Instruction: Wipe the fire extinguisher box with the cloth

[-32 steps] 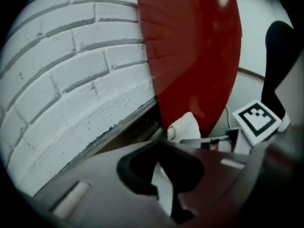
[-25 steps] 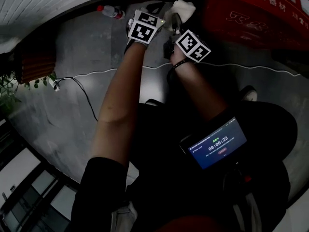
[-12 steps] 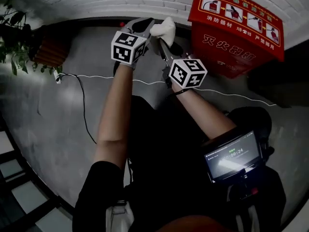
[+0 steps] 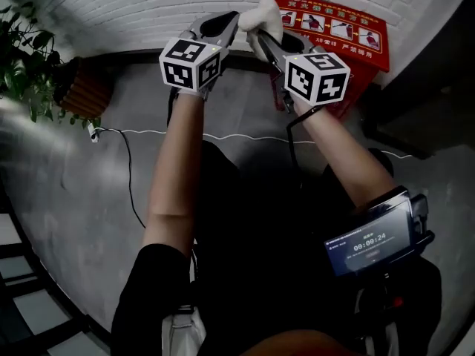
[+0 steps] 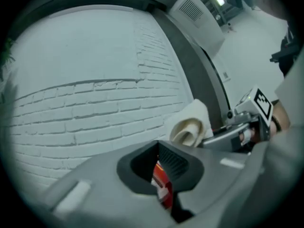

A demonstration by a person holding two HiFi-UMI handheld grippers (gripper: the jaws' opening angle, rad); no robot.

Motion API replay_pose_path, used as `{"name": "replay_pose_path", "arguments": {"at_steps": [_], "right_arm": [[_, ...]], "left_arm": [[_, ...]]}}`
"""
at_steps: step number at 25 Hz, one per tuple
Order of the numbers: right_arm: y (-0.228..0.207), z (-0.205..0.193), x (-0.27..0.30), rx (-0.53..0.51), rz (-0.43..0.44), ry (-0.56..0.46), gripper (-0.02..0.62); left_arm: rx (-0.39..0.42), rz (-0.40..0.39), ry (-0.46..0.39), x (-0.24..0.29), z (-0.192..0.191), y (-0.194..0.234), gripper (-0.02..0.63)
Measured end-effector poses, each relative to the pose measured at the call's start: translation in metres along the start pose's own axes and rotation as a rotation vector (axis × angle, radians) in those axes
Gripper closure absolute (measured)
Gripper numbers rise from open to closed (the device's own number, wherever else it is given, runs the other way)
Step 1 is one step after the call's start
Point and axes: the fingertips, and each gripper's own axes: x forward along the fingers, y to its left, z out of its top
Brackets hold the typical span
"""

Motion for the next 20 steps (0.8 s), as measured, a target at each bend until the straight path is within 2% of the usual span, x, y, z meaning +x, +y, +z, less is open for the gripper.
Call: {"name": "replay_pose_path", "arguments": {"at_steps": [5,9,11,15,20], "right_arm": [[-0.023,0.041,-0.014,-0.122,0.006,0.06,0.508],[-0.032,0.07,-0.004,-0.262,0.045,0.125,0.508],[-0.042,0.079,0.004,-0.322,0.038,0.164,0.509],[-0.068,0.087,0.022,-0.429,-0.002,0.222,0.509],[-0.109,0.074,0.043,-0.518,-0.027,0.345,0.509]], "left_arm": [[0.047,-0.008,-0.029,0.01,0.036,-0.018,0.606],[0.079,-0.011,-0.027,0.019,0.057,-0.01,0.606],[0.087,-0.022,-0.022,0.024,0.063,-0.006,0.606],[0.092,-0.036,0.0,0.041,0.06,0.009,0.606],[0.103,-0.065,0.011,0.071,0.051,0.021,0.606]]}}
